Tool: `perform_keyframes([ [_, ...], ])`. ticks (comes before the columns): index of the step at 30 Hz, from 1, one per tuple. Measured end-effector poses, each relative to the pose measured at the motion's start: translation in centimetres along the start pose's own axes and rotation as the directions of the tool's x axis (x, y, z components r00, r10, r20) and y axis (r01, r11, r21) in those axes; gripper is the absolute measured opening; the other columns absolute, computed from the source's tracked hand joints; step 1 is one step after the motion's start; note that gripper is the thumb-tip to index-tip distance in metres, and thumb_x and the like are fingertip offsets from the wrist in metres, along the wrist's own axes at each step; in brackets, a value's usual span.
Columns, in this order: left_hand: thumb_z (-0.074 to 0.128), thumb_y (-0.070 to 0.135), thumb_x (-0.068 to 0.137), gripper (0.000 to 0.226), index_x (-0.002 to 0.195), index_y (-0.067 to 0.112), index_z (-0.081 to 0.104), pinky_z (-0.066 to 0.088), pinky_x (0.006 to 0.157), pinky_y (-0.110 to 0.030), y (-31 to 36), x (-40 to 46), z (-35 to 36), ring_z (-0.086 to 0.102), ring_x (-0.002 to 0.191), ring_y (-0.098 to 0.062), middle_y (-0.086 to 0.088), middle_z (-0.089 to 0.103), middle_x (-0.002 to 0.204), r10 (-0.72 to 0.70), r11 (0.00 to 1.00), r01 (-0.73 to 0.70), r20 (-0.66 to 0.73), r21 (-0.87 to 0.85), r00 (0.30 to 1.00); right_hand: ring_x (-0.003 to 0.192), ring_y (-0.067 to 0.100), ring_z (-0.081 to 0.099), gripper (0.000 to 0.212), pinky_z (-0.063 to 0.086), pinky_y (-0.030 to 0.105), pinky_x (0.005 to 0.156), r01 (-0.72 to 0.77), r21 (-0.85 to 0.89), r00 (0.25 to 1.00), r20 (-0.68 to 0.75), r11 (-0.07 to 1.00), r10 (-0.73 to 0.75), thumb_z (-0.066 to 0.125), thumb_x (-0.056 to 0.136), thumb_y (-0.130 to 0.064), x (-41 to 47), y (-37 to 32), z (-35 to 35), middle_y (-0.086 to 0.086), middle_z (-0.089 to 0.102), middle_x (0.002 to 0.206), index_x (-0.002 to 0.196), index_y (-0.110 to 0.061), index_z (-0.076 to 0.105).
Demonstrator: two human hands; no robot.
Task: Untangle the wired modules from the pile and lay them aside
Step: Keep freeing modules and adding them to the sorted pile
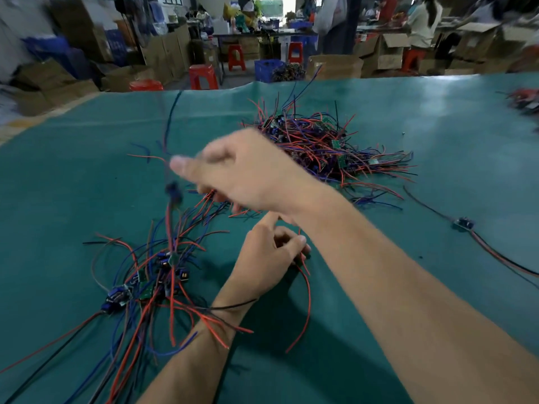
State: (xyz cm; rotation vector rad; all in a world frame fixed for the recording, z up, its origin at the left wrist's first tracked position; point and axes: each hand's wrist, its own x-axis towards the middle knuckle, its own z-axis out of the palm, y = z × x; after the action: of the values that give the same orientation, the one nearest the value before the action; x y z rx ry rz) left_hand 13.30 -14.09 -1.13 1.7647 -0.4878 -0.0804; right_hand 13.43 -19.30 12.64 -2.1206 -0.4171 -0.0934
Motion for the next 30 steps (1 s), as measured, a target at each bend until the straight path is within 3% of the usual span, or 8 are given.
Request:
perform_keyframes([
  [3,0.059,-0.006,0.090,0.007,0.090,-0.004,0.065,0.046,0.053,-0.016,0.1,0.0,0.0,0.064,0.055,-0.005,0.006,0.072,0.065,-0.028,0.999,0.027,-0.031,-0.037,0.999,0.073,0.023,0.066,0.028,0.055,0.033,0.073,-0.118,-0.383,0.993,-0.063,0.916,0.102,0.064,0.093,-0.034,0.0,4.4,-0.9,0.007,0.074,0.079,0.081,-0.011,0.075],
  [4,0.058,-0.006,0.092,0.008,0.096,-0.004,0.065,0.048,0.054,-0.018,0.2,0.0,0.1,0.067,0.059,-0.009,0.001,0.074,0.071,-0.051,0.996,0.048,-0.041,-0.071,0.998,0.085,0.025,0.069,0.015,0.056,0.034,0.083,-0.194,-0.414,0.980,-0.119,0.889,0.158,0.063,0.089,-0.024,-0.7,6.1,-1.8,0.006,0.076,0.090,0.087,-0.018,0.077],
  [6,0.056,-0.006,0.094,0.014,0.103,0.002,0.063,0.050,0.057,-0.024,0.4,0.0,0.1,0.070,0.066,-0.018,-0.012,0.076,0.081,-0.092,0.987,0.084,-0.051,-0.138,0.994,0.103,0.030,0.067,0.027,0.055,0.040,0.094,-0.343,-0.453,0.938,-0.216,0.823,0.272,0.062,0.082,-0.015,-2.8,9.3,-3.3,0.005,0.073,0.108,0.102,-0.027,0.076],
  [9,0.055,-0.004,0.095,0.017,0.098,0.010,0.063,0.050,0.054,-0.020,0.4,0.0,0.3,0.068,0.064,-0.017,-0.016,0.076,0.083,-0.121,0.974,0.110,-0.043,-0.197,0.992,0.108,0.031,0.062,0.027,0.051,0.041,0.094,-0.370,-0.504,0.928,-0.242,0.780,0.284,0.070,0.084,-0.018,-5.4,12.6,-3.5,0.005,0.064,0.112,0.109,-0.027,0.075],
  [16,0.049,0.012,0.104,0.015,0.099,0.004,0.062,0.050,0.052,-0.020,0.4,0.2,0.3,0.063,0.061,-0.013,-0.004,0.071,0.076,-0.131,0.968,0.104,-0.105,-0.227,0.986,0.077,0.005,0.065,0.027,0.052,0.020,0.078,-0.177,-0.233,0.914,-0.399,0.956,0.072,0.073,0.084,0.000,-6.8,13.1,-3.2,-0.011,0.072,0.091,0.086,-0.026,0.079],
  [20,0.052,0.030,0.101,0.028,0.091,0.007,0.066,0.051,0.050,-0.021,1.1,0.0,0.0,0.064,0.059,-0.012,0.001,0.070,0.070,-0.130,0.949,0.111,-0.047,-0.294,0.990,0.084,0.007,0.073,0.032,0.059,0.029,0.084,-0.011,-0.052,0.934,-0.358,0.999,-0.008,0.070,0.082,0.006,-7.4,11.7,-2.6,-0.011,0.076,0.085,0.087,-0.024,0.078],
  [26,0.057,0.007,0.099,0.010,0.097,0.007,0.066,0.049,0.051,-0.018,1.1,-0.2,-0.4,0.063,0.058,-0.010,0.001,0.071,0.071,-0.125,0.949,0.104,-0.052,-0.299,0.991,0.084,0.010,0.075,0.041,0.055,0.018,0.079,-0.003,0.301,0.927,-0.357,0.954,0.116,0.063,0.072,0.024,-7.2,11.6,-2.1,0.000,0.078,0.085,0.081,-0.015,0.072],
  [30,0.051,0.003,0.102,0.013,0.097,0.008,0.062,0.047,0.049,-0.017,1.2,-0.1,-0.2,0.063,0.057,-0.011,-0.004,0.071,0.075,-0.141,0.933,0.111,-0.063,-0.341,0.988,0.062,0.006,0.065,0.017,0.047,0.013,0.062,-0.177,0.009,0.864,-0.477,0.984,0.160,0.073,0.075,-0.007,-7.1,12.6,-2.4,-0.010,0.071,0.065,0.065,-0.022,0.071],
])
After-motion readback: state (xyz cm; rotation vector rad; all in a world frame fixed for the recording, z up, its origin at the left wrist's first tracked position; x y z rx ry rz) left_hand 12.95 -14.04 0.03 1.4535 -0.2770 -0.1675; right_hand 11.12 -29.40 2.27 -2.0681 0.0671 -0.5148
